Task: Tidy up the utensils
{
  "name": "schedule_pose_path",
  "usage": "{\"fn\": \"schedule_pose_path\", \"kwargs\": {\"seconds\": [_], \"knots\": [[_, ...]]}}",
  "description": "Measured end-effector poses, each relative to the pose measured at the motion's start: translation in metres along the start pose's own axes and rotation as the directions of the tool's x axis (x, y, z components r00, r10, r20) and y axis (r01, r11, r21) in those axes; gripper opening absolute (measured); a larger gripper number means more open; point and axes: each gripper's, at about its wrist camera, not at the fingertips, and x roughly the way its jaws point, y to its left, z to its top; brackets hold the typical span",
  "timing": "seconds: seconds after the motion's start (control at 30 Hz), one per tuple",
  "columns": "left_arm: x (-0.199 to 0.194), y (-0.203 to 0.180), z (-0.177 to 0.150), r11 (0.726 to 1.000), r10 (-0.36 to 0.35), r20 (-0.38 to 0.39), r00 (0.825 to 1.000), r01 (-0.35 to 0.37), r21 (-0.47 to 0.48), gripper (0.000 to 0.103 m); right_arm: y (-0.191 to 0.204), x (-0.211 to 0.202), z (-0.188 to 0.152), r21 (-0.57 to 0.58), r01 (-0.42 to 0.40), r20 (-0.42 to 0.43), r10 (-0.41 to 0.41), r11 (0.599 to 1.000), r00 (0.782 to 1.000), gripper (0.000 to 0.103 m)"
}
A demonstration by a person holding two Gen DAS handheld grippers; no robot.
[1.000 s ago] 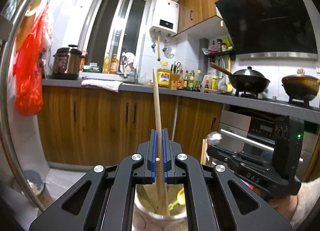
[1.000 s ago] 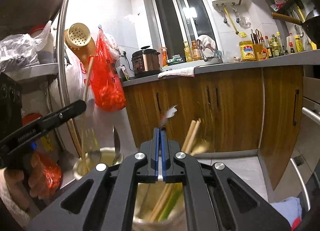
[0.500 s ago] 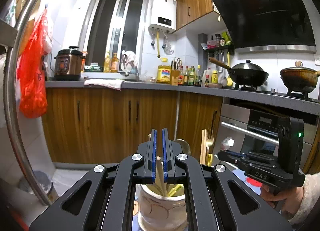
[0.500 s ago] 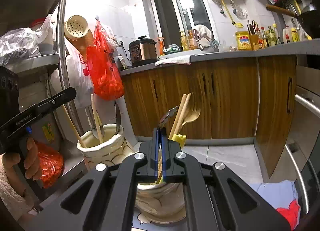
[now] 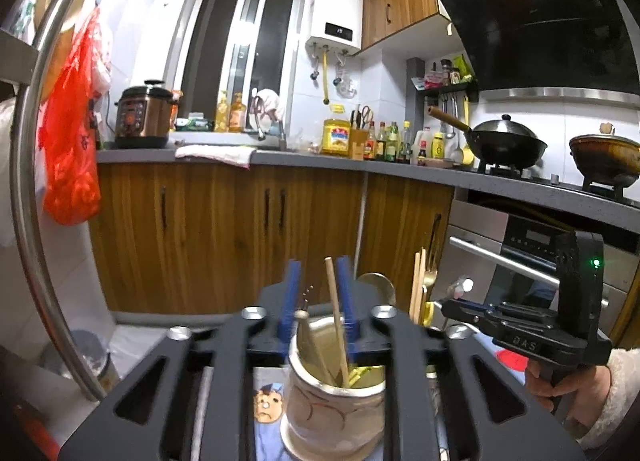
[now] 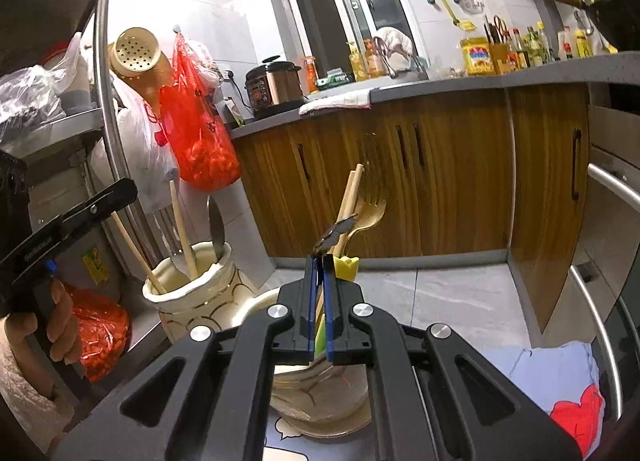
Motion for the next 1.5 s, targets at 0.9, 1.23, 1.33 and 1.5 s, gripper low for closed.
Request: {"fn": "schedule_pose_path", "kwargs": {"seconds": [0.9,1.23,1.33,1.5], "knots": [[-0.072,-0.024,0.005,0.998,0.064,-0.109,0.992,-0.067,-0.022,0.076,0.015,-0.081,0.007,-0.008,0.081,-0.037,-0.081,0.997,0.996,0.067],[-0.099,-0.053,-0.021,0.992,0.122,-0.237,0.964,-0.129,-0.014,0.092,0.044,-0.128,-0.018,-0.053,0.115,-0.1,-0.12,0.992,0.988,0.085],[-0.104,-0.059,-0.027,0.987,0.151,-0.247,0.957,-0.158,-0.009,0.095,0.05,-0.135,-0.024,-0.067,0.125,-0.098,-0.132,0.99,0.986,0.091],[-0.106,-0.066,-0.034,0.982,0.183,-0.279,0.943,-0.191,0.0,0.095,0.063,-0.144,-0.028,-0.099,0.134,-0.078,-0.142,0.986,0.987,0.097]]}}
